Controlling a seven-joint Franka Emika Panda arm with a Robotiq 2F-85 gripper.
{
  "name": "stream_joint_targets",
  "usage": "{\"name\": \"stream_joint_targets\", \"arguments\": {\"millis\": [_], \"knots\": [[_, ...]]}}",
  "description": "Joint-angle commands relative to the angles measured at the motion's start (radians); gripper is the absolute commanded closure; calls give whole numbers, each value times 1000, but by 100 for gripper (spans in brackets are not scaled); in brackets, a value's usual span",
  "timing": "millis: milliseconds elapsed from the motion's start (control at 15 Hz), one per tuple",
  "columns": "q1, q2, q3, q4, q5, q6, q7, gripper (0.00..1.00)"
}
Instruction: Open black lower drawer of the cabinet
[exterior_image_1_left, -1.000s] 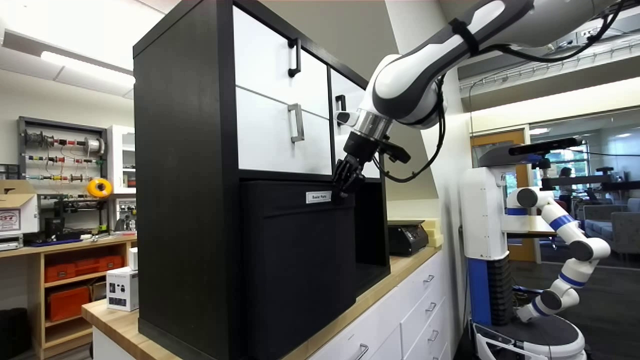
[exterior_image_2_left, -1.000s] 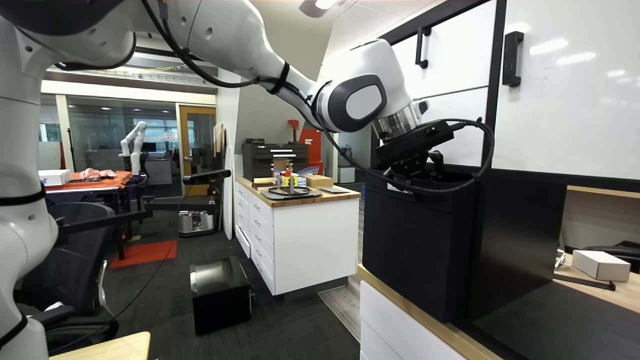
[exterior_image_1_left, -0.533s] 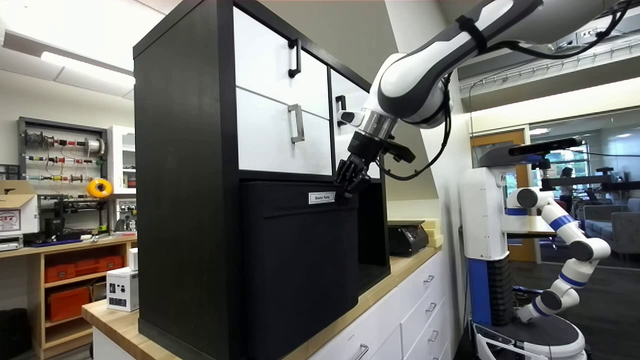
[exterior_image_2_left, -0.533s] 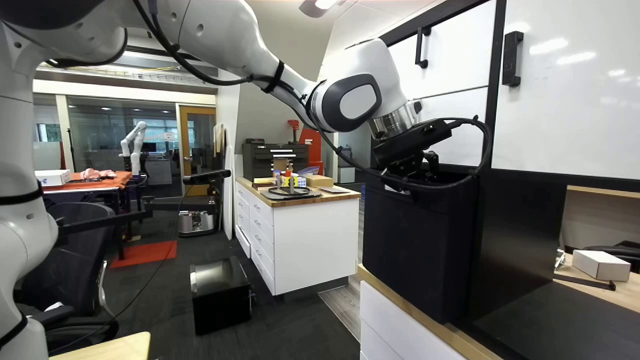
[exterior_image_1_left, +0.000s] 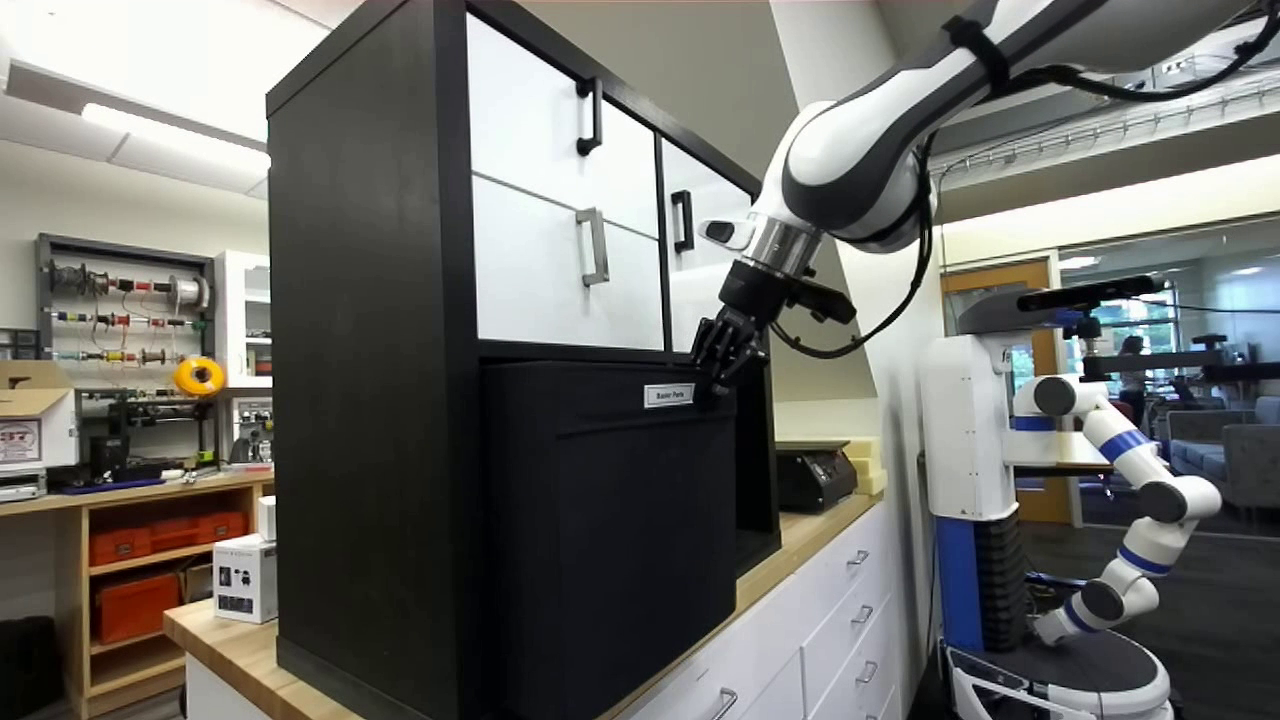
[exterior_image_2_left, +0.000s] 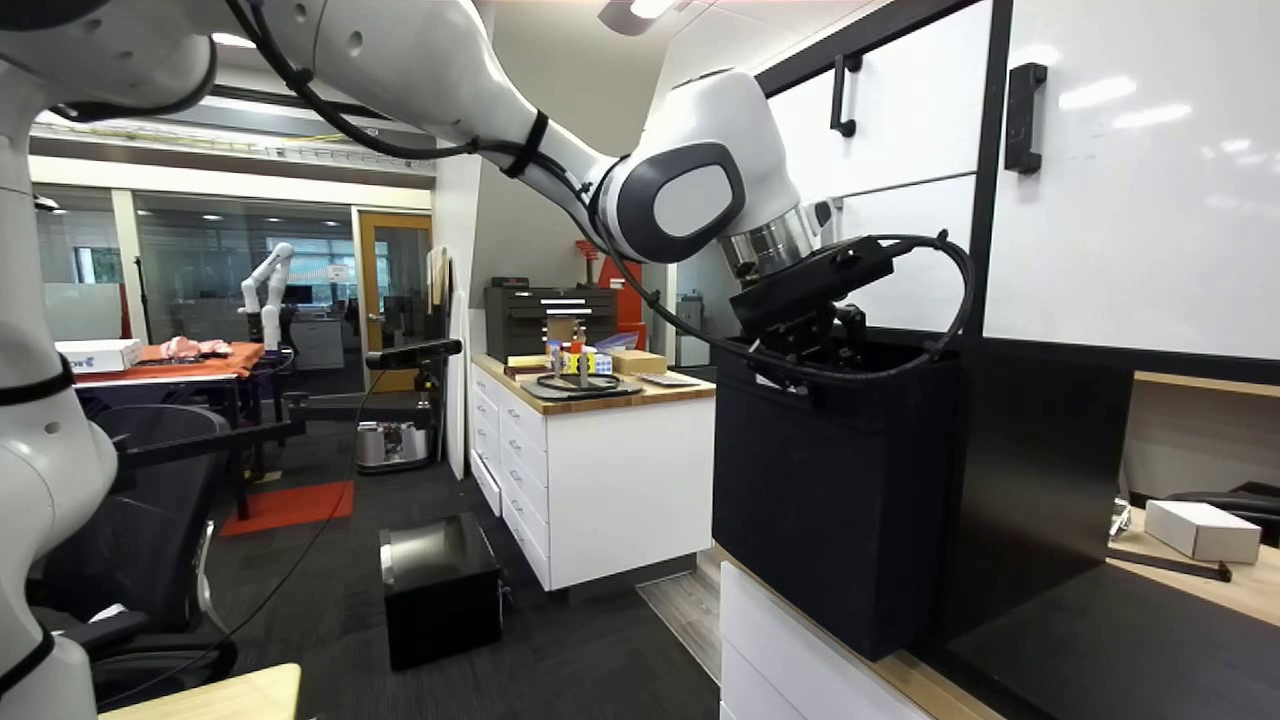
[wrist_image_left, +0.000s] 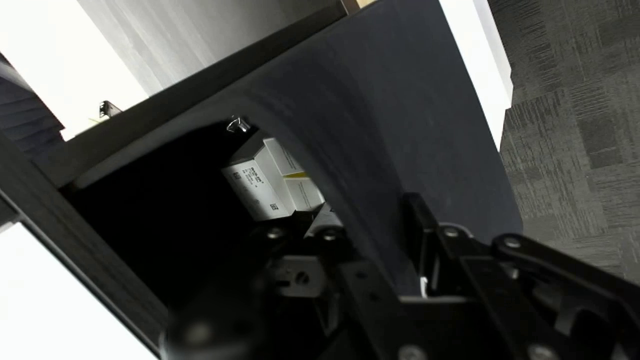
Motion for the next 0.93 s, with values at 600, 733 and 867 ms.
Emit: {"name": "stream_joint_targets", "arguments": {"millis": [600, 733, 867], "knots": [[-3, -228, -61, -282, -26, -8, -17, 95], [0, -243, -66, -298, -30, -9, -13, 95], [2, -260, -69, -313, -32, -14, -7, 95]]}}
